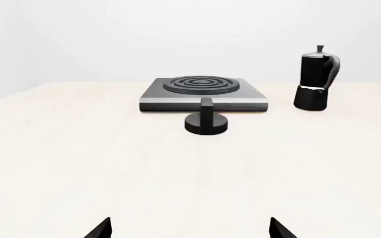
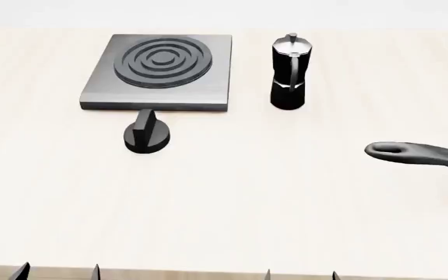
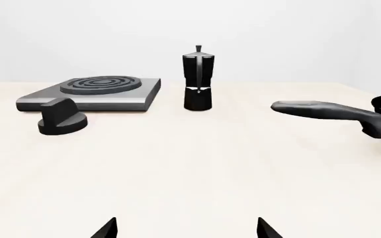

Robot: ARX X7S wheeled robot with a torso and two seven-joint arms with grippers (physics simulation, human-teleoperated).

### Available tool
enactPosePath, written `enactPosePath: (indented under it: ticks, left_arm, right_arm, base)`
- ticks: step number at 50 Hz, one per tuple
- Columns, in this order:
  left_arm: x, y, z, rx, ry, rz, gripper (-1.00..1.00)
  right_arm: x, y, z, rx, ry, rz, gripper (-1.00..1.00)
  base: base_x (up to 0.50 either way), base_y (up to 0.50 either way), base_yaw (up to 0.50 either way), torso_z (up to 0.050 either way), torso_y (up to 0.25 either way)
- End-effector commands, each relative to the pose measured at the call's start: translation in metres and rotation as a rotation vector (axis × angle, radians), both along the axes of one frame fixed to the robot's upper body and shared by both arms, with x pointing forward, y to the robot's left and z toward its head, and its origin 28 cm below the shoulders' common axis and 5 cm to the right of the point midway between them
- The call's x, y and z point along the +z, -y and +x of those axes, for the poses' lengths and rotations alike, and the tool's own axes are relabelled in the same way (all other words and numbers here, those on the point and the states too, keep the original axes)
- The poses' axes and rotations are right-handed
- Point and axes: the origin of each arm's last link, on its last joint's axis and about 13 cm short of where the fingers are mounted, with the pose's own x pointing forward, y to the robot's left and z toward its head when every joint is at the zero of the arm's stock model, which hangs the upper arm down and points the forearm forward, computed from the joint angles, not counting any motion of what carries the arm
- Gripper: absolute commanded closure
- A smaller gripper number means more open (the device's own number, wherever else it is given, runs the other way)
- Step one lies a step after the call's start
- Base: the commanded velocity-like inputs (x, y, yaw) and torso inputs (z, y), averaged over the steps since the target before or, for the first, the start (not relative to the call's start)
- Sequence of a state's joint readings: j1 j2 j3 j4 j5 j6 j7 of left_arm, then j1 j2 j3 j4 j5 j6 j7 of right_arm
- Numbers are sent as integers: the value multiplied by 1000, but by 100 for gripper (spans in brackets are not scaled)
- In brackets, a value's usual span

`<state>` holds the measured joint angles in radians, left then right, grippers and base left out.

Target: Put the moka pot on the stove.

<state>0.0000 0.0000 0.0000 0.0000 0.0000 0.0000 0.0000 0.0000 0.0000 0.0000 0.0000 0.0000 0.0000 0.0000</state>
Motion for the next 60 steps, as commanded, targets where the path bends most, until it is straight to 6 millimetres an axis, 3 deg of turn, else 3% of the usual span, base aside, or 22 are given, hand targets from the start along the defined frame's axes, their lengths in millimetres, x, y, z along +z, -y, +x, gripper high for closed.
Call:
enactPosePath:
  ticks: [1, 60]
  left_arm:
    - [0, 0, 0, 0, 0, 0, -100]
    - [0, 0, 0, -14, 7, 8, -100]
  right_arm:
    - [-2, -1, 1, 0, 0, 0, -100]
    - [6, 0, 0, 31, 4, 27, -100]
  base:
    - [0, 0, 0, 0, 0]
    - [65, 0, 0, 0, 0]
